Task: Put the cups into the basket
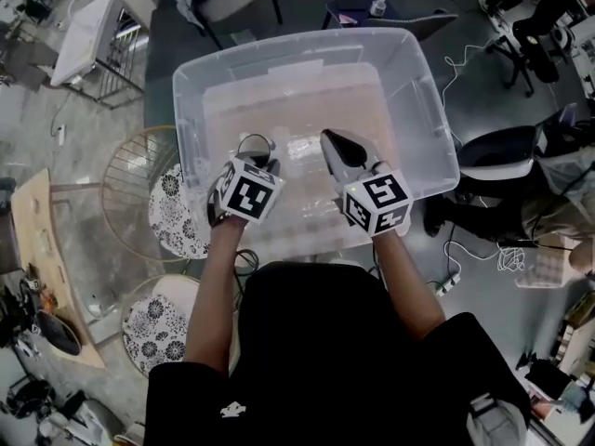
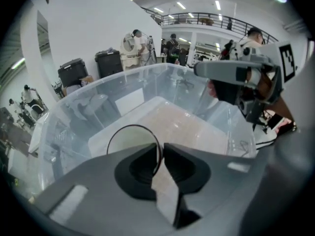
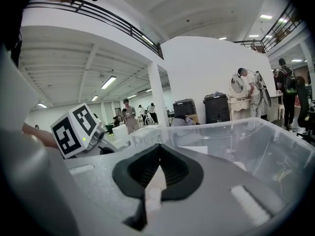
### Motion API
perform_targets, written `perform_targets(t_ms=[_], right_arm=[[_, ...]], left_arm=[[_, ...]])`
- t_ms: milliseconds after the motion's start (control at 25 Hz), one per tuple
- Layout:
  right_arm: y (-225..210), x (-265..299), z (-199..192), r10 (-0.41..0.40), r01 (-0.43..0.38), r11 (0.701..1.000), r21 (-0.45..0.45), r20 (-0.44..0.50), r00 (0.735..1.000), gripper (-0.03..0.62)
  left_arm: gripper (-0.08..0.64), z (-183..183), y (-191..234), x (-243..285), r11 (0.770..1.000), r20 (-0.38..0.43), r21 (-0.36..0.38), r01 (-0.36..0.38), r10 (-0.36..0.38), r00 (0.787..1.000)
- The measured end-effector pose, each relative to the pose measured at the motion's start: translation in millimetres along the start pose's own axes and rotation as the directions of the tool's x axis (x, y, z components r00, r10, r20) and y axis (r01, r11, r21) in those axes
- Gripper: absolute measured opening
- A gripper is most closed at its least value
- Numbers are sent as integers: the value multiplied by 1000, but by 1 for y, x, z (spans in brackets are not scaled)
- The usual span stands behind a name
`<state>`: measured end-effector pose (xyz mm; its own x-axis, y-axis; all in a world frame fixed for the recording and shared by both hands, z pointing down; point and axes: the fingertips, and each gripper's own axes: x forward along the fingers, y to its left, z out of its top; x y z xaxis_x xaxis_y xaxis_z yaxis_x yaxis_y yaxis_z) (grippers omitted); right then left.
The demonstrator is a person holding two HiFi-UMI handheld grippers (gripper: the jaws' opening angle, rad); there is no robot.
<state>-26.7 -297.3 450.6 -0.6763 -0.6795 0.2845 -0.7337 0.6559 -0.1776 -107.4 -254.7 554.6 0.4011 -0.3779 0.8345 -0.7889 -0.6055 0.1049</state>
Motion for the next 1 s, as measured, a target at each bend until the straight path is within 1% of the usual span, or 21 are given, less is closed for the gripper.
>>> perform_targets(t_ms=[120, 400, 640, 760, 880, 1000], right_arm=[[-1, 2, -1, -8, 8, 1000, 0, -5, 1000, 0], [-3, 6, -4, -26, 26, 1000, -1, -20, 999, 0], [-6, 7, -8, -36, 36, 999, 0, -33, 999, 0], [-7, 8, -10, -40, 41, 999, 4, -36, 999, 0], [-5, 8, -10, -40, 40, 999, 2, -39, 998, 0], [-6, 9, -11, -42, 43, 999, 3, -43, 998, 0]], left_arm=[[54, -4, 4, 13, 1000, -18, 13, 12, -12, 1000], [54, -19, 14, 53, 999, -49, 14, 35, -34, 998], [54, -34, 15, 78, 998, -84, 10, 54, -53, 995], [54, -38, 20, 88, 999, -86, 6, 46, -45, 995], [54, -42, 27, 96, 999, -102, 31, 14, -11, 995], [55, -51, 23, 113, 998, -135, 34, 53, -48, 990]])
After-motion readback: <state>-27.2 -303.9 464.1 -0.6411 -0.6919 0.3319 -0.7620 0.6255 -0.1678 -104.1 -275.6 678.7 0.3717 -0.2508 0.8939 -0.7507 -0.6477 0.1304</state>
